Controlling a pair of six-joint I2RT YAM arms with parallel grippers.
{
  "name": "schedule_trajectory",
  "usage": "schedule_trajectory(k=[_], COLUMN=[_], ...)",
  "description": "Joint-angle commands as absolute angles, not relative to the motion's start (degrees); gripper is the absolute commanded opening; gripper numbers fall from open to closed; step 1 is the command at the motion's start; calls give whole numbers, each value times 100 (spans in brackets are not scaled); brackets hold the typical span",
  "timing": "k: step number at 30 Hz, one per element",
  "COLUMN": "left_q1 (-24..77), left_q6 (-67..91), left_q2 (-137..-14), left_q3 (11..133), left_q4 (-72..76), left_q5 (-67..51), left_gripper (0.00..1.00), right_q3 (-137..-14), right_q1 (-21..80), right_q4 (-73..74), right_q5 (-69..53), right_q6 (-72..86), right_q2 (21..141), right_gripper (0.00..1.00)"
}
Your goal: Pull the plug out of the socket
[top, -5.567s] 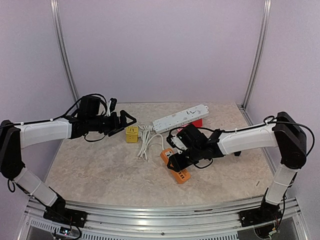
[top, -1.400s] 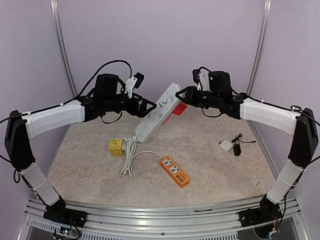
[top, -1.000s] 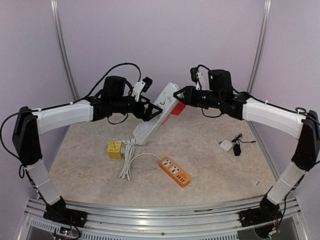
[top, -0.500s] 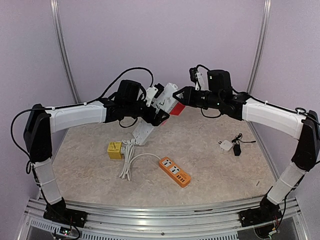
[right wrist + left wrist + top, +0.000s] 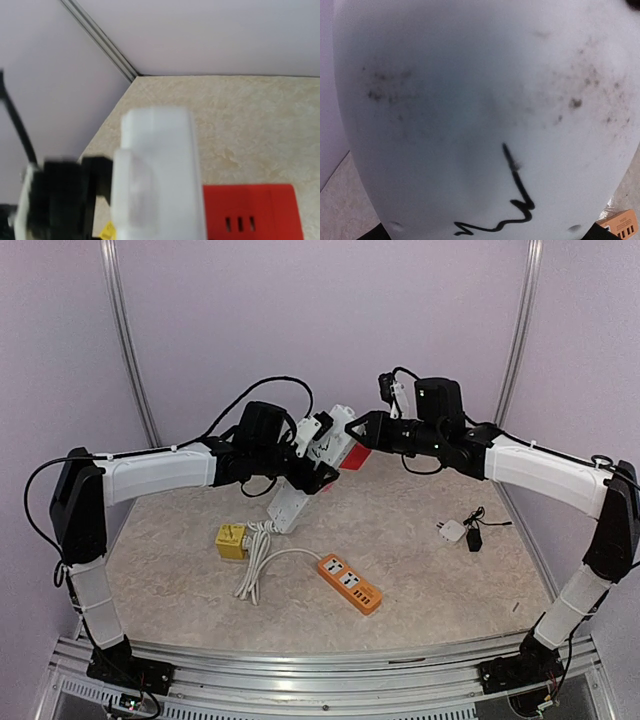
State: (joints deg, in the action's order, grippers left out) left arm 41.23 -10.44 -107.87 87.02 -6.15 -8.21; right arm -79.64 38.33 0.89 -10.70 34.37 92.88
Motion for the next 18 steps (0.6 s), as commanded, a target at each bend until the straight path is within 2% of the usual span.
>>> schedule_trajectory(k=[1, 8, 9, 12, 15, 18], left_q1=[4113, 4108, 4105, 4023, 3860, 3667], left_q6=[-921, -932, -916, -762, -491, -137], left_q2=[-10778, -10710, -10682, -10586, -10472, -10276], left_q3=[8691, 8602, 8600, 8604, 8561, 8400], left_q4=[-684, -596, -590, -572, -556, -430], left_q5=[-1070, -1187, -1257, -1542, -2002, -2461], left_gripper=[77, 52, 46, 33, 20, 19], right_q3=[-8288, -8279, -8273, -8242, -8159, -7980], right_q1=[3956, 3955, 3955, 3955, 3955, 3955], right_q4=[-457, -421, -400, -329, -226, -165], right_q5=[-1354, -1344, -1317, -1208, -957, -679], right_q6=[3551, 3522, 3487, 3351, 3163, 2960], right_q2=[8975, 8957, 8950, 8905, 8768, 8553], right_gripper=[0, 0, 4, 33, 57, 78])
